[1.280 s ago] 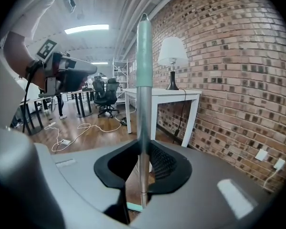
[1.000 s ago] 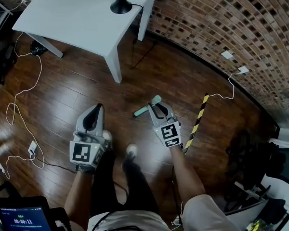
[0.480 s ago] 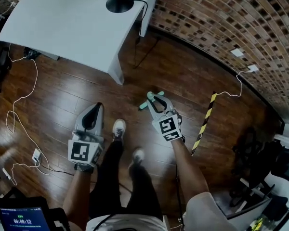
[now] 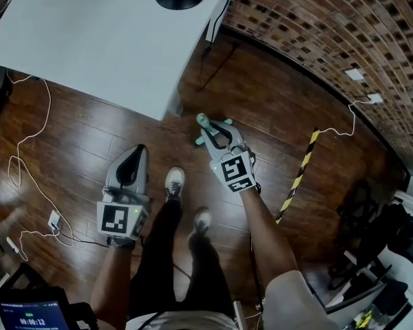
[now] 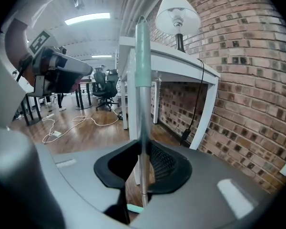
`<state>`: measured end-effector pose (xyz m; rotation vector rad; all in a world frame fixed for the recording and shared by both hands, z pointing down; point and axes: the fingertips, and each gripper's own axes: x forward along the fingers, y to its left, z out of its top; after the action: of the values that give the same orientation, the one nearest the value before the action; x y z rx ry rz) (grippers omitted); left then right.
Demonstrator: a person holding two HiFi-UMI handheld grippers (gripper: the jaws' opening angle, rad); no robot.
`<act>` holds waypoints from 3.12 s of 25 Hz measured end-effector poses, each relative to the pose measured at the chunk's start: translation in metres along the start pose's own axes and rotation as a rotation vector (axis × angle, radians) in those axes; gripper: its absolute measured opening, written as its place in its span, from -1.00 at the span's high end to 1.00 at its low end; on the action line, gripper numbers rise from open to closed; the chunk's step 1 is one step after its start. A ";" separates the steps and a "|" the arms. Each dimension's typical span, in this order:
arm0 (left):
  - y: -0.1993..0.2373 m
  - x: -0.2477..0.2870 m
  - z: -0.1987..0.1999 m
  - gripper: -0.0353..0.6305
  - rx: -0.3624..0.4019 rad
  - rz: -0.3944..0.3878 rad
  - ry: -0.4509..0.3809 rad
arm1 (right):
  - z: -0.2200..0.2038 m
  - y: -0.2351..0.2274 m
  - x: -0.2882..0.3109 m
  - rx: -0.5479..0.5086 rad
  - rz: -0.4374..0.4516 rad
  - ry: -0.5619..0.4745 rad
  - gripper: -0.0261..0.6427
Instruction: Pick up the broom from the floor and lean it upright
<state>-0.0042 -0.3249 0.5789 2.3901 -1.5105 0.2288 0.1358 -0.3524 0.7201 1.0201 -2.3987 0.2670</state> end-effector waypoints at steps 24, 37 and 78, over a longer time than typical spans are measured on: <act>0.016 0.008 -0.030 0.89 0.006 0.029 0.098 | 0.011 -0.023 0.063 -0.037 -0.036 -0.018 0.65; 0.016 0.005 -0.042 0.89 -0.005 0.021 0.156 | 0.012 -0.029 0.067 -0.060 -0.076 -0.026 0.63; -0.059 -0.074 0.049 0.89 0.008 0.012 -0.064 | 0.114 0.009 -0.187 0.086 -0.289 -0.275 0.89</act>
<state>0.0153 -0.2546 0.5015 2.4162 -1.5551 0.1629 0.1948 -0.2737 0.5242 1.5106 -2.4504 0.1327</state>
